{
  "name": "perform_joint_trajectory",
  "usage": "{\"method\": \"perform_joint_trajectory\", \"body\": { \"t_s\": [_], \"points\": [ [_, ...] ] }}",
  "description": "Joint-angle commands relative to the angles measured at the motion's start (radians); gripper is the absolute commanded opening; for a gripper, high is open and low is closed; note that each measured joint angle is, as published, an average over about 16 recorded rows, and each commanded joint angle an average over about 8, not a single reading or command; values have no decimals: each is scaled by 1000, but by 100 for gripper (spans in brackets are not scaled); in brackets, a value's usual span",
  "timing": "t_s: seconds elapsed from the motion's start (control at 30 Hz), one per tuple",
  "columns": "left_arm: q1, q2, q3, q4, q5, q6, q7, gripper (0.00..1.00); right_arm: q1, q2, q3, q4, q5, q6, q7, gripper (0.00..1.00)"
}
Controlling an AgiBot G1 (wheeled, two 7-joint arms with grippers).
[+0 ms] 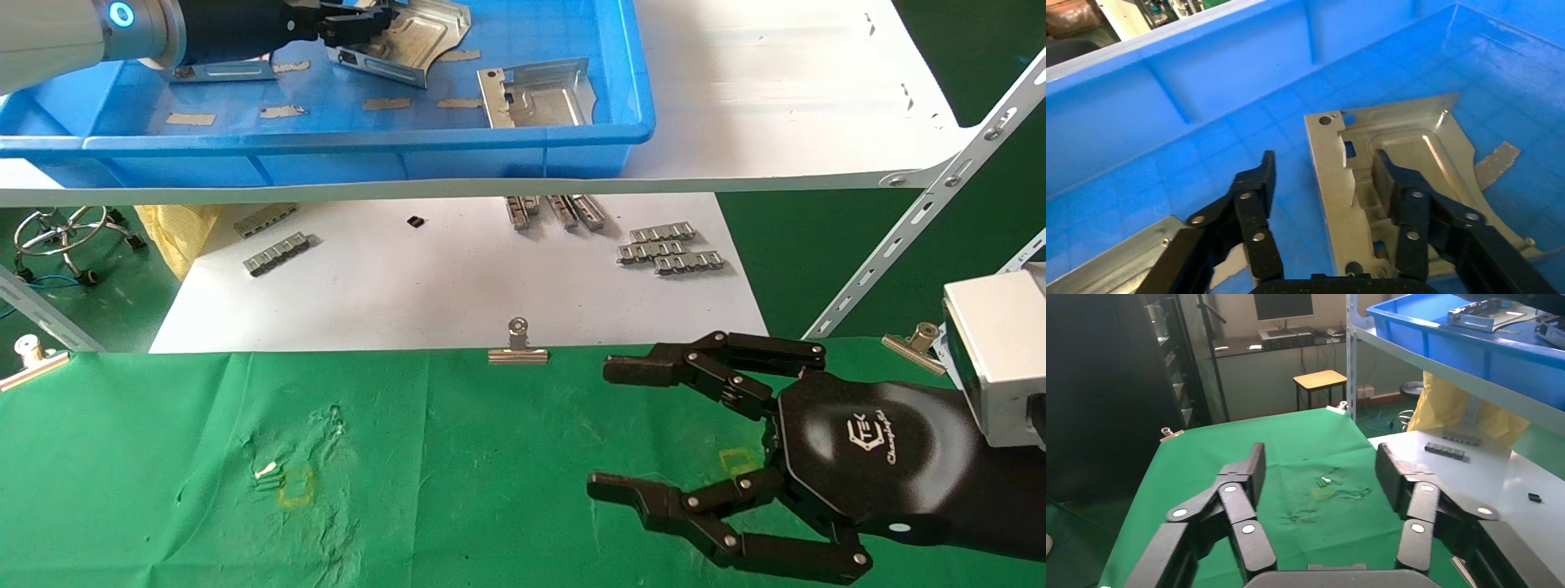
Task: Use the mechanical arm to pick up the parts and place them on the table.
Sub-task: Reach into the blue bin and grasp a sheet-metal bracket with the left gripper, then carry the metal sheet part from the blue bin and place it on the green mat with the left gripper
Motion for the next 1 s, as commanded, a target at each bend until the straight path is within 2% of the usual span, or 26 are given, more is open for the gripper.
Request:
{"method": "perform_joint_trajectory", "body": {
  "t_s": [0.03, 0.3, 0.67, 0.8, 1.0],
  "points": [
    [1, 2, 1, -1, 1, -7, -2, 0, 0, 0, 0, 0, 0, 0, 0, 100],
    [4, 1, 4, -5, 5, -7, -9, 0, 0, 0, 0, 0, 0, 0, 0, 100],
    [-5, -28, -18, -33, -26, 57, 7, 0, 0, 0, 0, 0, 0, 0, 0, 100],
    [-17, -60, -36, -60, -53, 147, 39, 0, 0, 0, 0, 0, 0, 0, 0, 100],
    [-13, -118, -60, -102, -96, 383, 112, 0, 0, 0, 0, 0, 0, 0, 0, 100]
  ]
}}
